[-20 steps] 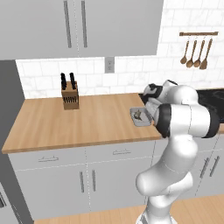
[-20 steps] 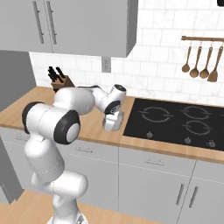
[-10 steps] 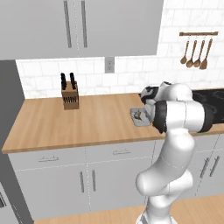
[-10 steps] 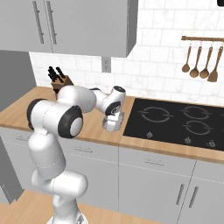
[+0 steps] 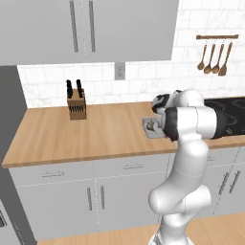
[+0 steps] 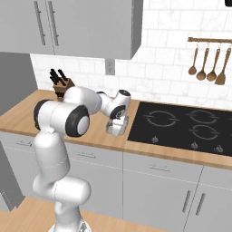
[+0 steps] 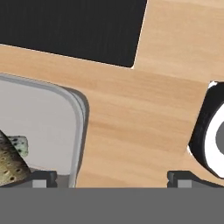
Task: Take the meat container that has the fish and place it on the second highest rack of the freezer. Then take the vegetable container that has the sweet potato and carrot and place it on the highest rack of the freezer.
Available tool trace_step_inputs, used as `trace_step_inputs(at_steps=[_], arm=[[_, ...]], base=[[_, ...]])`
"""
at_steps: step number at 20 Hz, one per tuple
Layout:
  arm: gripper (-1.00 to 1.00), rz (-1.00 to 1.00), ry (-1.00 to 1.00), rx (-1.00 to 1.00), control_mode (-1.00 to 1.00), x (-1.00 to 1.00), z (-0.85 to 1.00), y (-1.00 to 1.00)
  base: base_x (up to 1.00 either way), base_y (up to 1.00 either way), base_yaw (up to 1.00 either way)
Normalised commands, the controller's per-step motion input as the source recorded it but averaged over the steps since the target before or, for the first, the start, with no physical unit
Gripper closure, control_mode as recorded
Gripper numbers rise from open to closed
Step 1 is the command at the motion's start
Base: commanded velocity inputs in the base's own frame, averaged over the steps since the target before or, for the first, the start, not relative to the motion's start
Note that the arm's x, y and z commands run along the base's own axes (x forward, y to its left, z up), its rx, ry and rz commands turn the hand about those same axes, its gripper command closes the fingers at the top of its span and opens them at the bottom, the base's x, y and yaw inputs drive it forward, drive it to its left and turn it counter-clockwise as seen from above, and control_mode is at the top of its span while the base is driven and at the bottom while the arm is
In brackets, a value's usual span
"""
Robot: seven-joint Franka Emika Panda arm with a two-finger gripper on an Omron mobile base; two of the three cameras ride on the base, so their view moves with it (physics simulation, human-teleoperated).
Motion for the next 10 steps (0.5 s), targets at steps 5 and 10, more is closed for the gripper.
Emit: trace_step_inputs(at_steps=[5, 10], arm=[[-1.00, 0.00, 0.00, 0.00, -1.00, 0.23, -0.18, 0.00], [-1.00, 0.00, 0.01, 0.00, -1.00, 0.15, -0.31, 0.00]], base=[[0.00, 0.00, 0.00], [0.00, 0.00, 0.00]])
